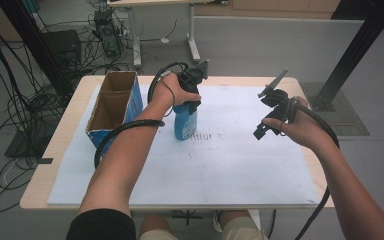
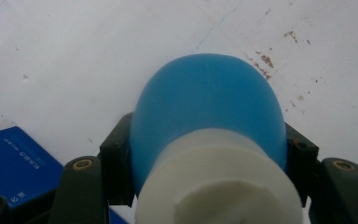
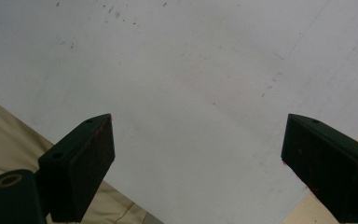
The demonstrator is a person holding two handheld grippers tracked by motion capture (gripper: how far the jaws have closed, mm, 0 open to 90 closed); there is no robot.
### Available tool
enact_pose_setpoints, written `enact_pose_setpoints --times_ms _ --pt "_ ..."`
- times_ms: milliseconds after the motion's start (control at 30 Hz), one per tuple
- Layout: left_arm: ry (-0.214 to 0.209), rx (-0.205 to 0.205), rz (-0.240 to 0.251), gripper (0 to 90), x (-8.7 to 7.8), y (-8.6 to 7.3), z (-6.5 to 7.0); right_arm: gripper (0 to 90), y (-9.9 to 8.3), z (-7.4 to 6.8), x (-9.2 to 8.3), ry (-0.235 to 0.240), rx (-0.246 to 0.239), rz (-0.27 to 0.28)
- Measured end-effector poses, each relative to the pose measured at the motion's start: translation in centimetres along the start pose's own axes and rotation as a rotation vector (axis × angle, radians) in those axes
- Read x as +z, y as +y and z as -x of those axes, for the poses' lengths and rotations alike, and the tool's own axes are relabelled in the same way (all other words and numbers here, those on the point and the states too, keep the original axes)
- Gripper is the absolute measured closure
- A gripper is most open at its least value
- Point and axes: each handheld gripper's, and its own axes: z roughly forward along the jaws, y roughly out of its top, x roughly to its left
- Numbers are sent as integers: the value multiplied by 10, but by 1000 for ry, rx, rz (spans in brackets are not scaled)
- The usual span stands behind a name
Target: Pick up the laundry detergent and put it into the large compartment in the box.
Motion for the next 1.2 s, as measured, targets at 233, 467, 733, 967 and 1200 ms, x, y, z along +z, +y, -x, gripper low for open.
enact_pose_setpoints --times_ms 233,467,733,967,1200 --pt "1 -3 2 378 0 2 1 96 -2 2 0 2 5 3" --pt "12 -2 1 378 -13 5 3 96 -5 5 0 3 12 4" --pt "-16 -12 34 378 -54 2 -3 96 -8 5 -2 6 10 12" --pt "15 -25 75 378 -110 -5 -4 96 -8 3 -5 5 7 17" --pt "35 -66 91 378 -164 -14 -9 96 -5 1 -4 8 1 17"
